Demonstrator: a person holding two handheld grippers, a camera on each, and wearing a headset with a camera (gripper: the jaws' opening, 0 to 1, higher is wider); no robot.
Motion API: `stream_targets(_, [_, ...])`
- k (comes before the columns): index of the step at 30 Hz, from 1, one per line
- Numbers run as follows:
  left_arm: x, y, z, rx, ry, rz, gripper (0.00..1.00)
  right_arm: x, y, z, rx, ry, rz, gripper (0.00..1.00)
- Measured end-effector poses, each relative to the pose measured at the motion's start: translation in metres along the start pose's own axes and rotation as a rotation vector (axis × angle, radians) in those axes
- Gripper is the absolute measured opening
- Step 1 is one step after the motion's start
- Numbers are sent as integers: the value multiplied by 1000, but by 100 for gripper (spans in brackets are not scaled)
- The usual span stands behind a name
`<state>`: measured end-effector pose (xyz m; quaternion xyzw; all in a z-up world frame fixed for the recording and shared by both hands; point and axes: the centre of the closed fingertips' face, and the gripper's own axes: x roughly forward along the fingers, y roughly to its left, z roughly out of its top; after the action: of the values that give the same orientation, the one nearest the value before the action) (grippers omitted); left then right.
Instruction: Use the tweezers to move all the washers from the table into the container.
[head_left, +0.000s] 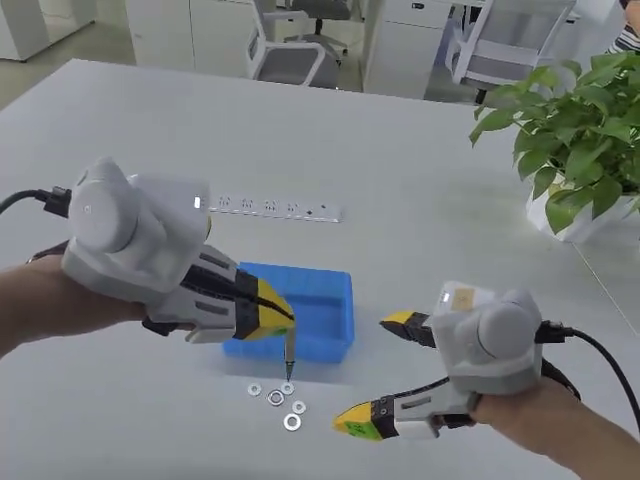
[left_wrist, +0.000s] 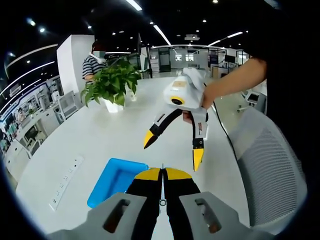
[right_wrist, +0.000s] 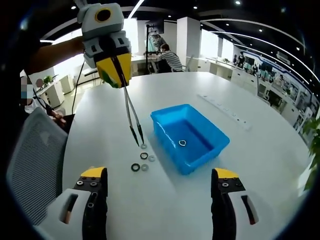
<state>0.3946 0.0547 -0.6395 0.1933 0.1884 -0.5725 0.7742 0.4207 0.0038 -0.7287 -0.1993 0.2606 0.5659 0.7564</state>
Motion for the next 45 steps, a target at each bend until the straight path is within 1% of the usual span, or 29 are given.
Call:
stream_targets(4, [3,-7,-7,3,11,-11,5,2,4,-5,6,3,-2,93])
stream_targets(6, [5,-10,-9,0,10,-16,5,2,7,-6,11,-4,-3,96])
stream_targets(8, [6,-11,-11,-3,9,-17,5,3,9,-6,1,-9,-8,100])
stream_targets(13, [9,-16,-14,0,-4,-27,5,3,12,-9,-6,1,-4,100])
stream_targets(21, [16,-21,-22,-6,1,-42,5,3,14,-15,3,11,-6,100])
stream_targets(24, [19,-22,-28,-10,6,-43,5,5,17,-17,7,15,-1,100])
stream_targets(26, [21,-22,-30,-15,5,-42,5,6,20,-19,10,21,2,100])
stream_targets(29, [22,-23,-32,-23,4,-46,5,7,22,-22,-4,25,7,100])
stream_targets(32, [24,-25,-35,-21,12,-52,5,8,23,-24,7,27,10,100])
stream_targets(42, [30,-28,-38,-24,3,-61,5,10,27,-30,21,39,20,100])
stream_targets(45, [31,-27,-38,-19,-1,-57,5,10,28,-32,25,43,23,100])
